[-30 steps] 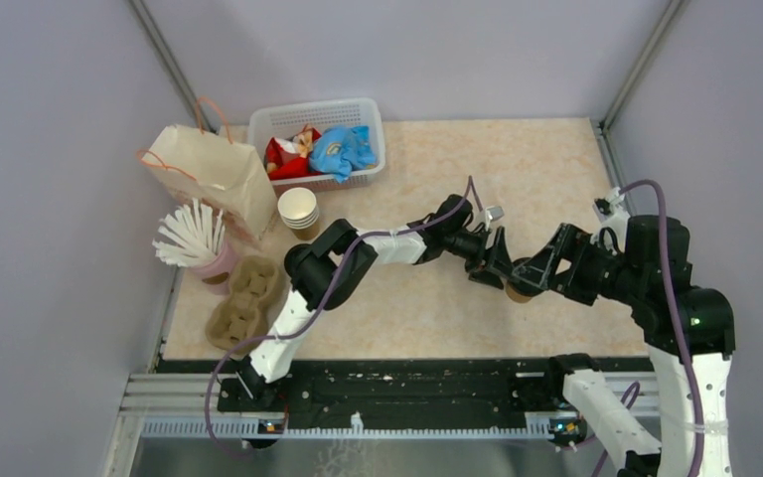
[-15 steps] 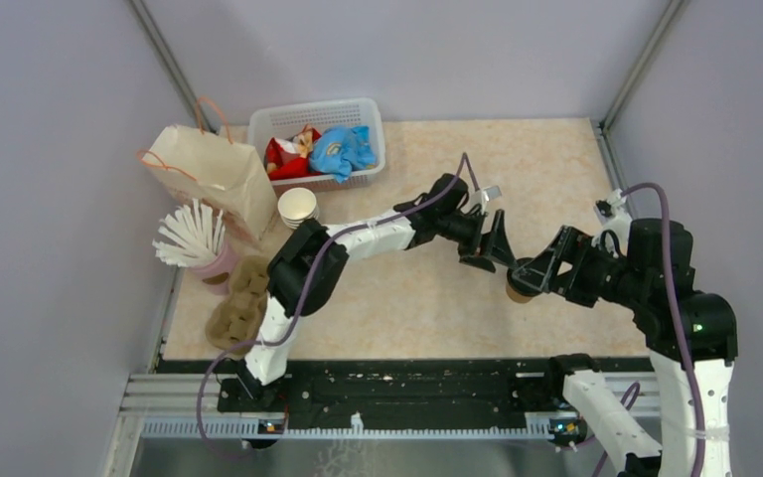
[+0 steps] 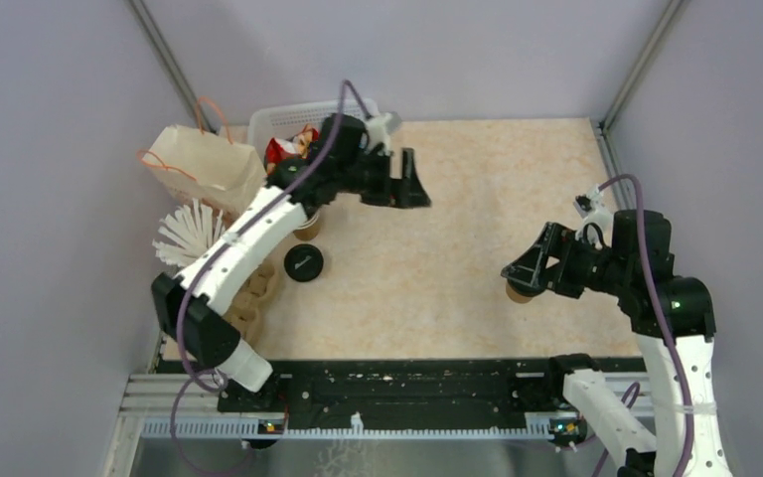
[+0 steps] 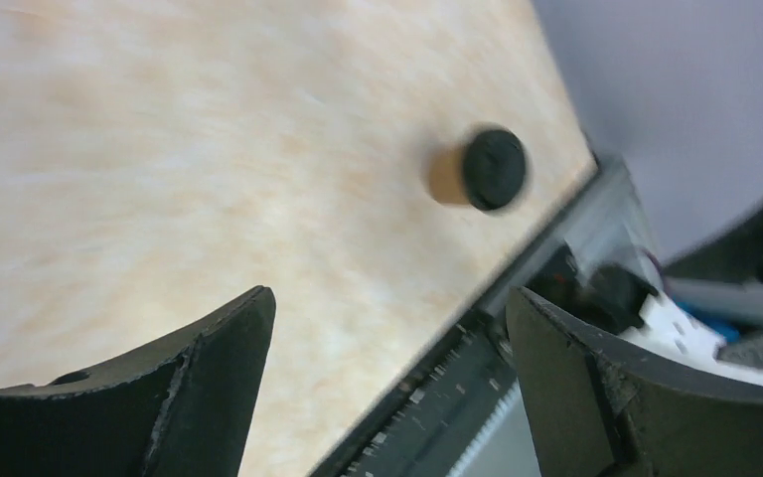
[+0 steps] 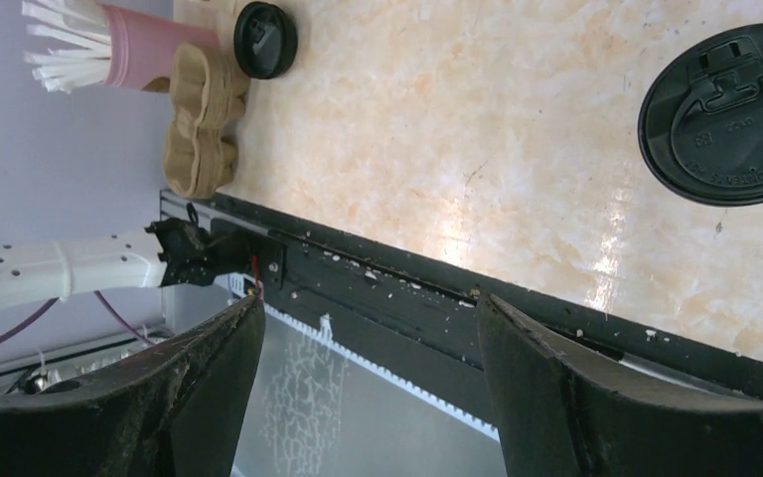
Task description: Pack the takeout coffee
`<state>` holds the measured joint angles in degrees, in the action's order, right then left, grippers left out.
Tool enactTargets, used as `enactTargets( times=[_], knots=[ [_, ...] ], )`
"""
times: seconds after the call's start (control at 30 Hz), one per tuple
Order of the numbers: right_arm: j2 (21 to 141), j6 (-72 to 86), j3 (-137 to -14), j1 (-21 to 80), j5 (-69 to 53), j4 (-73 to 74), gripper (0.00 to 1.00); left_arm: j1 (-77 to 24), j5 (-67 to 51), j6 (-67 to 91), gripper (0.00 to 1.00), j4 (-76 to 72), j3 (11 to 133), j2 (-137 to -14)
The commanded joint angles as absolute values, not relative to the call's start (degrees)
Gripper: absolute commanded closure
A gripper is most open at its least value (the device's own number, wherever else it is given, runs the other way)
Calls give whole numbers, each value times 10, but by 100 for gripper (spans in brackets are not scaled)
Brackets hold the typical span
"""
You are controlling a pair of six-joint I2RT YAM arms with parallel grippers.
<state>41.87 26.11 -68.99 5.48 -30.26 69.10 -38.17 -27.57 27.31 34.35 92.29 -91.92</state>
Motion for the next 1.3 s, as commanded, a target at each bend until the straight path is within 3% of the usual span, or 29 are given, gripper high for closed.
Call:
enactTargets(
  times=[0.0,0.1,0.23,0.43,0.73,0.9,1.13,1.27],
  knots=[
    [436,236,-679,53,-341,641,22,-285,-57,222,6,504,994,-822],
    [453,226,-670,53,-361,626,22,-235,63,195,2,530,1036,-794],
    [475,216,-669,53,-385,609,22,-198,99,182,2,559,1069,-789],
    [492,218,-667,62,-406,588,22,-190,151,289,5,696,976,-765],
    [504,209,-654,87,-408,585,22,-134,78,205,40,691,725,-711],
    [511,215,-632,91,-422,577,22,-54,-47,128,42,631,654,-733],
    [523,219,-624,95,-433,571,22,-4,-72,103,43,589,634,-778],
    [537,215,-637,103,-431,570,22,30,-82,87,49,571,629,-803]
  ],
)
